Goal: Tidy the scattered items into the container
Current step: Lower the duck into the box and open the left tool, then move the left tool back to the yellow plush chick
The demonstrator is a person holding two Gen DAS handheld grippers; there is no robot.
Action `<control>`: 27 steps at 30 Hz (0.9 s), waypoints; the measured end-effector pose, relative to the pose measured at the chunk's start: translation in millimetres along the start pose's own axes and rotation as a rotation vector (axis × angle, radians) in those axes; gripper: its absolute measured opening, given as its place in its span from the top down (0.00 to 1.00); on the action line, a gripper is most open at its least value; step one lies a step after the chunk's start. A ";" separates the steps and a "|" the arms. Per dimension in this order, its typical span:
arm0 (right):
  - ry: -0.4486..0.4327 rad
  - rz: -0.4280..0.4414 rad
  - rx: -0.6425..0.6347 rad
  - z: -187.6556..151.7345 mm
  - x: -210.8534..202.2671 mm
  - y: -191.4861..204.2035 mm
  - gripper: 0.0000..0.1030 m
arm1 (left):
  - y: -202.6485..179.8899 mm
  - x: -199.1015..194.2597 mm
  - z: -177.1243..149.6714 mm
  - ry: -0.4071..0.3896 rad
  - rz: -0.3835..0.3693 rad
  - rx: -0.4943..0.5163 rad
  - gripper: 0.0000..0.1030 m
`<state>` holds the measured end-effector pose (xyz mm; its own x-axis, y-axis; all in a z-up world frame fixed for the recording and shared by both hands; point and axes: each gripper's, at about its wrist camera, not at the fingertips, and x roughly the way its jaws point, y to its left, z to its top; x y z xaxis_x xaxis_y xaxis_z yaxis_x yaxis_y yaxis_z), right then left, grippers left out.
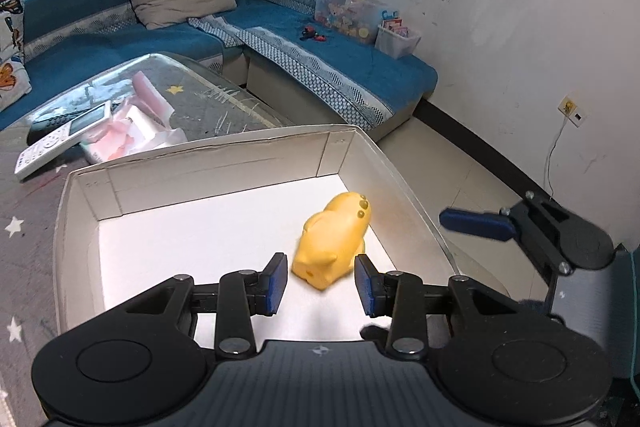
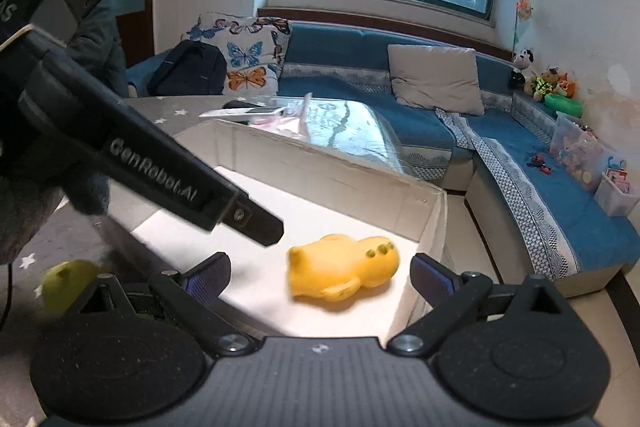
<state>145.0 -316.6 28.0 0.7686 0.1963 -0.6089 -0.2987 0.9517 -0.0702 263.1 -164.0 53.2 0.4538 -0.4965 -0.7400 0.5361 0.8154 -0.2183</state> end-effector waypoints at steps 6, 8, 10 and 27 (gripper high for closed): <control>-0.011 0.029 0.007 -17.7 -20.4 18.5 0.05 | -3.4 -22.7 -19.9 -0.031 0.022 0.025 0.62; -0.016 0.044 0.005 -23.1 -26.1 25.9 0.05 | -4.4 -28.9 -26.8 -0.039 0.038 0.035 0.62; -0.023 0.063 0.000 -27.6 -31.4 34.3 0.05 | -3.5 -35.4 -35.0 -0.044 0.040 0.036 0.62; -0.060 0.229 -0.099 -33.7 -32.1 122.1 0.05 | 34.4 -84.2 -89.4 -0.070 0.191 -0.013 0.61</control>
<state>64.8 -214.7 12.3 0.7059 0.4204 -0.5700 -0.5206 0.8537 -0.0151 179.7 -67.6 51.1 0.5952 -0.3519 -0.7224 0.4269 0.9001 -0.0868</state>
